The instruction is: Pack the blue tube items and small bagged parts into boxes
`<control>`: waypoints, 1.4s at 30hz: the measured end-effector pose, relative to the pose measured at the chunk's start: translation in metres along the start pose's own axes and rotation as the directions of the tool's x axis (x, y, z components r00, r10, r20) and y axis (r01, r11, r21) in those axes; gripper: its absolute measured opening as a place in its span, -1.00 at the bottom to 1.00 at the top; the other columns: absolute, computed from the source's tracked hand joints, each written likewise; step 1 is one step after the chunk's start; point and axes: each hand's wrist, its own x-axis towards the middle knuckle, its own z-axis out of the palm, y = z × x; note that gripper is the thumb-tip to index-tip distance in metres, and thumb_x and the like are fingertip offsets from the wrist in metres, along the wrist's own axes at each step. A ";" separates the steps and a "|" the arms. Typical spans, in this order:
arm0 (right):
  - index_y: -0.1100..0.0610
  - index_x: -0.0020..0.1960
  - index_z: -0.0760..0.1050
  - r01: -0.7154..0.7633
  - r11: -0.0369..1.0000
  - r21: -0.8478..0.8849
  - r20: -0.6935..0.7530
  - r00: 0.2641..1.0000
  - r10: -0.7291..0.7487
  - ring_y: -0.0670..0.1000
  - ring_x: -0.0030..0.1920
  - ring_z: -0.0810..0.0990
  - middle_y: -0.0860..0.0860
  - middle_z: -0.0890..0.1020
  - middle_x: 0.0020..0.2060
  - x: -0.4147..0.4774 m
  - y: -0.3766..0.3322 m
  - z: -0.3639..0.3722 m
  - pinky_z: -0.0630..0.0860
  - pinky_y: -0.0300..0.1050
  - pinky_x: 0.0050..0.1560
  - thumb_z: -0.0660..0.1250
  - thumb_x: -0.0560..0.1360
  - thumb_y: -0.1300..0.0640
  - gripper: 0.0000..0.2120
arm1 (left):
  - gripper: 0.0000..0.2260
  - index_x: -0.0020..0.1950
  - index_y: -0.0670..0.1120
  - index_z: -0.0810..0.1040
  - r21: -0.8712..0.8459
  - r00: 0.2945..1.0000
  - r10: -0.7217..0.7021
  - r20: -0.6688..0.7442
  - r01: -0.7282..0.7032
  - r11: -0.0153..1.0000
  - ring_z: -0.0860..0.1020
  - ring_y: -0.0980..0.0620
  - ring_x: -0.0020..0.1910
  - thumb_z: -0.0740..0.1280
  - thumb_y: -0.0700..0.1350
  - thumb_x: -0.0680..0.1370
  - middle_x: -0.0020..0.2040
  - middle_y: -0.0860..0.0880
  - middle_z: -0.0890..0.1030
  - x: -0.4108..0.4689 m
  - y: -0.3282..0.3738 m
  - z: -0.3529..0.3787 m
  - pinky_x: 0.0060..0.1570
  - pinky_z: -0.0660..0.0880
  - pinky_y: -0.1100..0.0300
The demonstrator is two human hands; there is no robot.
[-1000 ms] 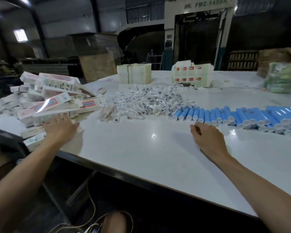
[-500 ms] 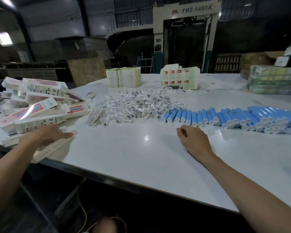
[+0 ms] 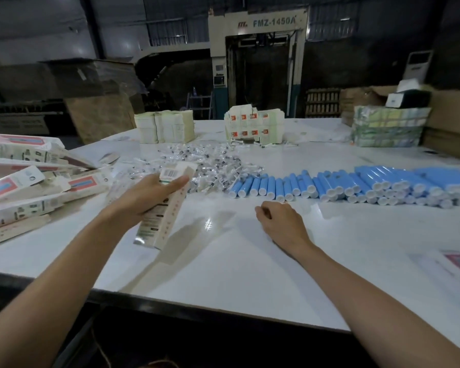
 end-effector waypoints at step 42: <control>0.25 0.57 0.10 -0.410 0.911 -0.054 -0.161 0.904 0.397 0.29 0.16 0.53 0.28 0.44 0.34 0.140 0.081 -0.033 0.46 0.09 -0.06 0.20 0.65 0.32 -0.46 | -0.65 0.33 0.06 0.64 -0.654 0.958 0.246 0.145 -0.094 0.750 0.76 -0.13 0.11 0.58 0.00 0.56 0.14 -0.02 0.78 0.044 0.017 0.163 0.26 0.65 -0.19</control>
